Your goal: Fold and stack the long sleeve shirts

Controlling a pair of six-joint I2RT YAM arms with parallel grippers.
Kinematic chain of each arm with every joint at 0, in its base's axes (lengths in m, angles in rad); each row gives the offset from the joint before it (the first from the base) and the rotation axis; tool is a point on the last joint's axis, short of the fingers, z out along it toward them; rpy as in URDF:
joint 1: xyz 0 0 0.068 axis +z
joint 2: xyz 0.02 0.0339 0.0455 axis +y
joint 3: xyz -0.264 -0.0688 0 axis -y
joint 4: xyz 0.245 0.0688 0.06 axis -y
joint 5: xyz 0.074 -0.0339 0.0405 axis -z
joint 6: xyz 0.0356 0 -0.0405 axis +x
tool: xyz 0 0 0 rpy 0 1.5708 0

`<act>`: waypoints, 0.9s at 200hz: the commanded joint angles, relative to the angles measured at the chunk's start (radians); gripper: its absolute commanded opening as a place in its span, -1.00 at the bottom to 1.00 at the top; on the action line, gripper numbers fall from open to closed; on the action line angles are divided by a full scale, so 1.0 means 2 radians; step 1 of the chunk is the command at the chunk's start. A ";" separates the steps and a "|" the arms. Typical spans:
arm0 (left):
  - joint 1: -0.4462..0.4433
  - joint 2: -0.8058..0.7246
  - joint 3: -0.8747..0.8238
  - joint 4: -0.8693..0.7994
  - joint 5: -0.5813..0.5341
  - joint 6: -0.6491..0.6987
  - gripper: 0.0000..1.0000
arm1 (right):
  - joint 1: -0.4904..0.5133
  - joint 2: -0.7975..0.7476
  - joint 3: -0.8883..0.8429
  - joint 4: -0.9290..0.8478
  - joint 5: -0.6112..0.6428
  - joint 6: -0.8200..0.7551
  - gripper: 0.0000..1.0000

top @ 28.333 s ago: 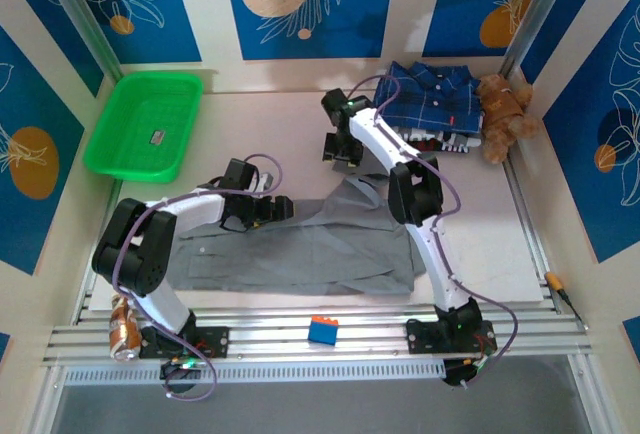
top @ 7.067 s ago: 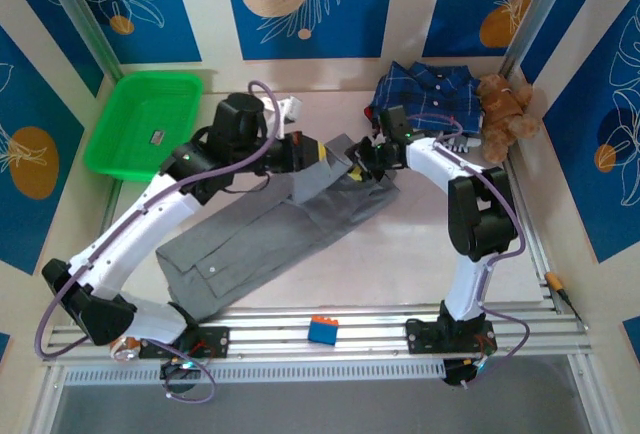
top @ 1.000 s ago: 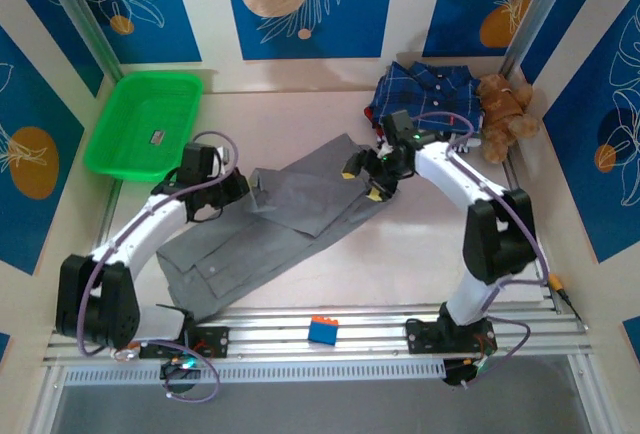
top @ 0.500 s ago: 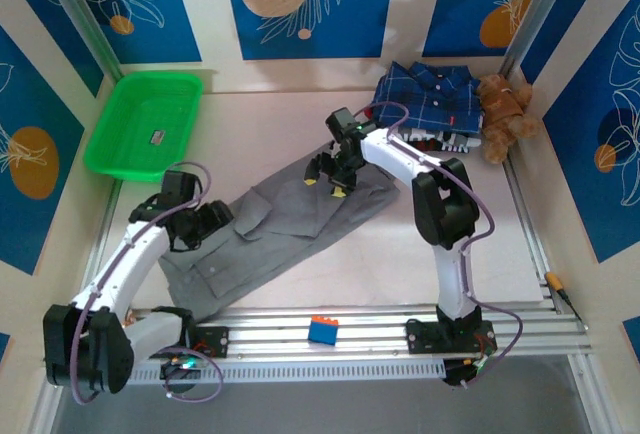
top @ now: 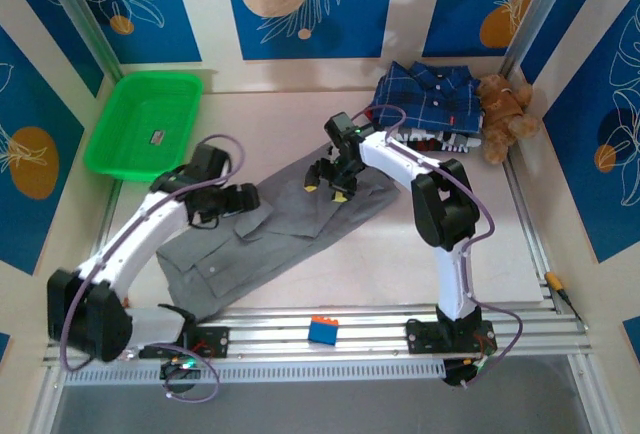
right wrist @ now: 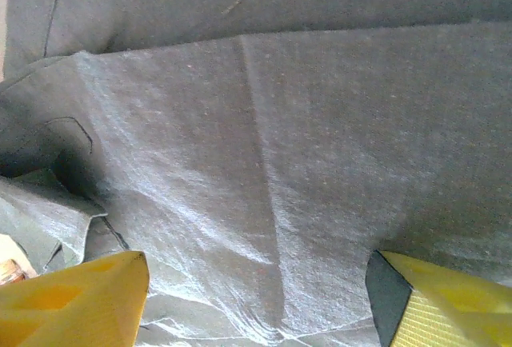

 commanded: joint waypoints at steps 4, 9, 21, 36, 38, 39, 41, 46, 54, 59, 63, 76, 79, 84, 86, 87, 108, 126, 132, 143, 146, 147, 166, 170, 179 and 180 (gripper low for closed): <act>-0.049 0.086 0.079 -0.045 -0.040 0.054 0.72 | -0.005 -0.020 -0.012 -0.003 -0.002 0.002 0.46; -0.057 0.106 0.099 -0.056 -0.048 0.060 0.70 | -0.005 -0.020 -0.014 0.000 -0.002 0.004 0.45; -0.070 0.160 0.142 -0.086 -0.061 0.069 0.64 | -0.005 -0.015 -0.016 0.007 -0.003 0.008 0.44; -0.080 0.219 0.187 -0.115 -0.072 0.081 0.46 | -0.005 -0.007 -0.015 0.008 -0.002 0.014 0.42; -0.081 0.225 0.191 -0.118 -0.075 0.083 0.45 | -0.006 -0.006 -0.013 0.008 -0.002 0.015 0.42; -0.081 0.229 0.194 -0.120 -0.075 0.084 0.44 | -0.006 -0.005 -0.014 0.008 -0.002 0.015 0.42; -0.083 0.236 0.199 -0.124 -0.078 0.086 0.44 | -0.005 -0.004 -0.013 0.008 -0.001 0.016 0.42; -0.086 0.250 0.209 -0.132 -0.084 0.090 0.41 | -0.006 -0.001 -0.012 0.008 -0.001 0.018 0.41; -0.087 0.274 0.225 -0.144 -0.093 0.099 0.37 | -0.007 0.003 -0.012 0.009 0.000 0.021 0.41; -0.089 0.287 0.233 -0.154 -0.104 0.105 0.33 | -0.008 0.006 -0.011 0.010 -0.001 0.023 0.40; -0.089 0.296 0.239 -0.161 -0.112 0.109 0.29 | -0.009 0.007 -0.011 0.009 -0.002 0.025 0.40; -0.089 0.324 0.254 -0.180 -0.141 0.126 0.18 | -0.010 0.012 -0.011 0.014 -0.003 0.030 0.40; -0.089 0.330 0.256 -0.185 -0.150 0.129 0.15 | -0.010 0.013 -0.011 0.015 -0.003 0.030 0.39; -0.087 0.338 0.260 -0.195 -0.167 0.132 0.10 | -0.010 0.014 -0.011 0.016 -0.002 0.031 0.39; -0.087 0.341 0.261 -0.198 -0.173 0.134 0.08 | -0.010 0.015 -0.010 0.015 -0.002 0.032 0.39; -0.087 0.342 0.261 -0.200 -0.176 0.135 0.07 | -0.010 0.016 -0.011 0.015 -0.002 0.032 0.39; -0.066 0.341 0.247 -0.208 -0.209 0.137 -0.01 | -0.010 0.026 -0.006 0.014 -0.002 0.034 0.38; -0.040 0.306 0.222 -0.199 -0.227 0.127 0.00 | -0.010 0.030 -0.004 0.012 -0.001 0.033 0.38; -0.029 0.290 0.209 -0.192 -0.227 0.126 0.01 | -0.011 0.030 -0.004 0.012 0.000 0.033 0.38; -0.006 0.270 0.189 -0.182 -0.232 0.125 0.03 | -0.012 0.031 -0.005 0.012 0.000 0.033 0.38; 0.001 0.266 0.185 -0.181 -0.233 0.125 0.04 | -0.013 0.032 -0.005 0.012 -0.001 0.033 0.38; 0.003 0.265 0.184 -0.181 -0.234 0.125 0.04 | -0.013 0.032 -0.005 0.012 -0.002 0.033 0.38; 0.039 0.241 0.165 -0.177 -0.243 0.124 0.16 | -0.015 0.032 -0.004 0.011 -0.003 0.030 0.38; 0.046 0.235 0.161 -0.175 -0.245 0.123 0.18 | -0.016 0.032 -0.003 0.010 -0.002 0.029 0.38; 0.063 0.220 0.155 -0.170 -0.242 0.119 0.23 | -0.017 0.032 -0.003 0.008 -0.003 0.029 0.38; 0.065 0.219 0.154 -0.169 -0.241 0.118 0.24 | -0.016 0.032 -0.003 0.008 -0.003 0.028 0.38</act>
